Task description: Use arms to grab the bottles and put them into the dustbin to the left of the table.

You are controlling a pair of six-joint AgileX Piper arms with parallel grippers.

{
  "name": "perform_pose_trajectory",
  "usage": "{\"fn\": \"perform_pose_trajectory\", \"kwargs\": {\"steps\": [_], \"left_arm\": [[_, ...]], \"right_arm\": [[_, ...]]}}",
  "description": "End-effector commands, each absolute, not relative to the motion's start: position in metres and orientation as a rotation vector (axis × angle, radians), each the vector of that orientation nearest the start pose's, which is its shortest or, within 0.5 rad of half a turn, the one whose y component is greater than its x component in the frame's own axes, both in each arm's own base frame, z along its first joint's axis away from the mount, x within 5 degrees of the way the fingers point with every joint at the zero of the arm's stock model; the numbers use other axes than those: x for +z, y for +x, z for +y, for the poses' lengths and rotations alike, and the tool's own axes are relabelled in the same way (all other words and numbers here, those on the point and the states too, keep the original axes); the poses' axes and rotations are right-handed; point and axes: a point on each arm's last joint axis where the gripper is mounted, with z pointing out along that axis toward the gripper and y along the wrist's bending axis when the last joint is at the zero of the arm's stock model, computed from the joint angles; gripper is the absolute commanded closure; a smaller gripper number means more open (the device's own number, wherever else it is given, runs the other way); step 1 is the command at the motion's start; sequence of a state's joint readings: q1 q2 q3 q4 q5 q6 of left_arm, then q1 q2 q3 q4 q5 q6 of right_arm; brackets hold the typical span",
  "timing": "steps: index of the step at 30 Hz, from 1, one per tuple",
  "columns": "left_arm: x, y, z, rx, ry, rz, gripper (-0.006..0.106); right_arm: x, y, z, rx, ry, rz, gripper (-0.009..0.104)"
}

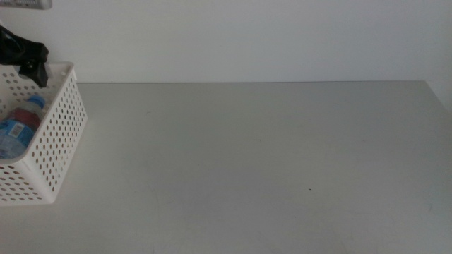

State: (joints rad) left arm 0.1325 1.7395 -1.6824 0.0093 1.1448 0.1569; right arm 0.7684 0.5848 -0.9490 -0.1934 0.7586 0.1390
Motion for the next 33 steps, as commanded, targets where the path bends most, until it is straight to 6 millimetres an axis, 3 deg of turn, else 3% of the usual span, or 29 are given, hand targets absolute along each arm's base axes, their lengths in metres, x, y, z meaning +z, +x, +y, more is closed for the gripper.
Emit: {"fn": "perform_pose_trajectory", "kwargs": {"steps": [1,9,13,17,21,33], "left_arm": [[0.391,0.351,0.031,0.052,0.083,2.533,0.007],[0.428,0.307,-0.021,-0.002,0.292,2.421,0.007],[0.432,0.276,-0.037,-0.006,0.348,2.298,0.007],[0.424,0.239,-0.037,-0.018,0.31,2.121,0.007],[0.414,0.214,-0.033,-0.029,0.274,2.036,0.007],[0.431,0.17,-0.026,-0.054,0.225,1.93,0.007]], "right_arm": [[0.429,0.072,0.052,0.408,-0.604,1.684,0.02],[0.429,0.072,0.052,0.408,-0.604,1.684,0.02],[0.429,0.072,0.052,0.408,-0.604,1.684,0.02],[0.429,0.072,0.052,0.408,-0.604,1.684,0.02],[0.429,0.072,0.052,0.408,-0.604,1.684,0.02],[0.429,0.072,0.052,0.408,-0.604,1.684,0.02]]}}
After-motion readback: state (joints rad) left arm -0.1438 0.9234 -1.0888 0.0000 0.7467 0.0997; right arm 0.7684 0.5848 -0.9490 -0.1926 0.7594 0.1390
